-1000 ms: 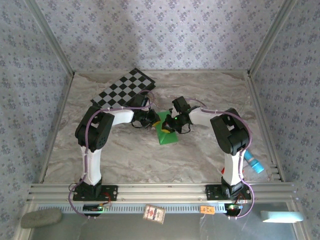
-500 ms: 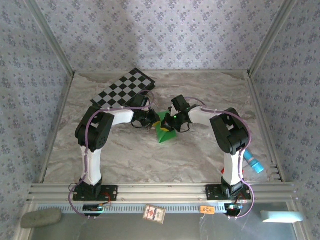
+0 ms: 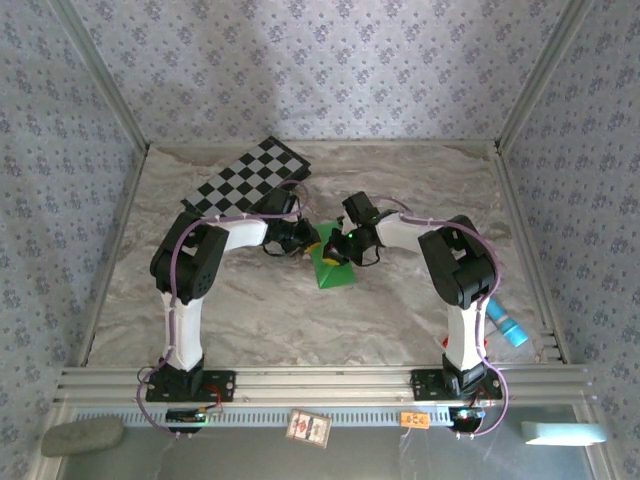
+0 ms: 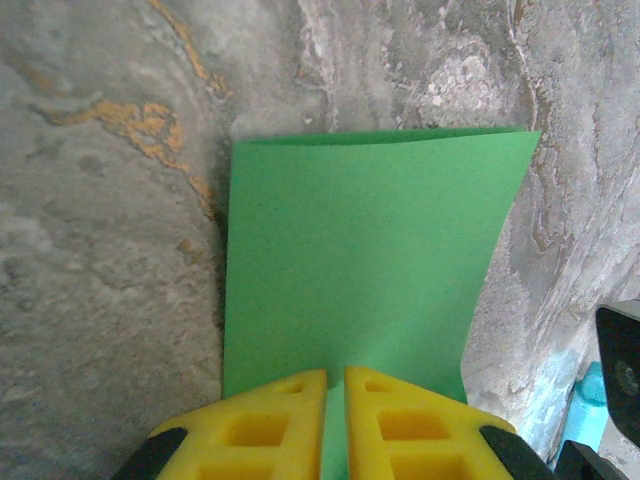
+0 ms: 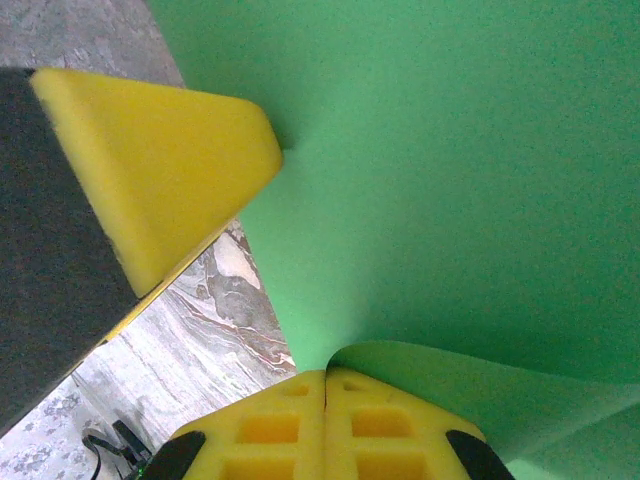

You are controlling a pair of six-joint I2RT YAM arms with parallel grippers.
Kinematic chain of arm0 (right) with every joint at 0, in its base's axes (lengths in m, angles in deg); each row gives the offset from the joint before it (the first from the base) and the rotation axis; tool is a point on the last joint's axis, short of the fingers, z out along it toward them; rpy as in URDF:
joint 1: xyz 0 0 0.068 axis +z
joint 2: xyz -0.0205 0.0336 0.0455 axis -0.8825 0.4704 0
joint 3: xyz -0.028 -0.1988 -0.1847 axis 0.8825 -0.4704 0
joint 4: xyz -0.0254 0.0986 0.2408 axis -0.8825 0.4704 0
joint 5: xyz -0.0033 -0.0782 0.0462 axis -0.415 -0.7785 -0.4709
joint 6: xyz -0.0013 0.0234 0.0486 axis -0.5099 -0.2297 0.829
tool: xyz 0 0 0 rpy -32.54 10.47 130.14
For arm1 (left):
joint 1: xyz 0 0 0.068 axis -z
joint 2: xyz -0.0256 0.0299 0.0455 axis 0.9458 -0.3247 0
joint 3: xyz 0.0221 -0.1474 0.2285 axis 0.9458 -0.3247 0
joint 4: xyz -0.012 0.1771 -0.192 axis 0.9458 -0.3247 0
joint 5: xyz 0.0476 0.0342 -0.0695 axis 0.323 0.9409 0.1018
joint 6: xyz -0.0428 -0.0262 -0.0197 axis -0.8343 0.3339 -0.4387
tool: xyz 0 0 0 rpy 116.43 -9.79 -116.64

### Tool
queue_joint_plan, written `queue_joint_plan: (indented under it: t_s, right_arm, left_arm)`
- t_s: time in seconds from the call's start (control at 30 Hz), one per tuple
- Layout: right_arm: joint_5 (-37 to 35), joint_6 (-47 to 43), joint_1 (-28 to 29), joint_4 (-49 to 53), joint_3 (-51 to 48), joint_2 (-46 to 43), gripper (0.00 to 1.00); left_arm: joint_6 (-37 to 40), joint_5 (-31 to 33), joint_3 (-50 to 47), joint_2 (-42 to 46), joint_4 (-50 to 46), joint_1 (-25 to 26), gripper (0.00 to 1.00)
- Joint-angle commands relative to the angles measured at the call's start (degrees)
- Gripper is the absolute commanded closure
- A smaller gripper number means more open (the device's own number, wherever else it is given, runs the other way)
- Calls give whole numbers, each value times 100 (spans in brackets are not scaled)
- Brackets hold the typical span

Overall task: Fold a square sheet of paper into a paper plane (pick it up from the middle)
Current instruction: Fold the triangle a second time at the center of the table.

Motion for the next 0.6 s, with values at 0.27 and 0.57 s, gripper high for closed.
queue_joint_plan:
  t_s: [0.27,0.57]
  right_arm:
    - [-34,-38,37,-32,107,115,98]
    - [-4,-39,41,-69,99,151,98]
  left_arm:
    - [18,79,-96,-238,-236,12,86]
    - [11,78,-81,-247,-242,25,86]
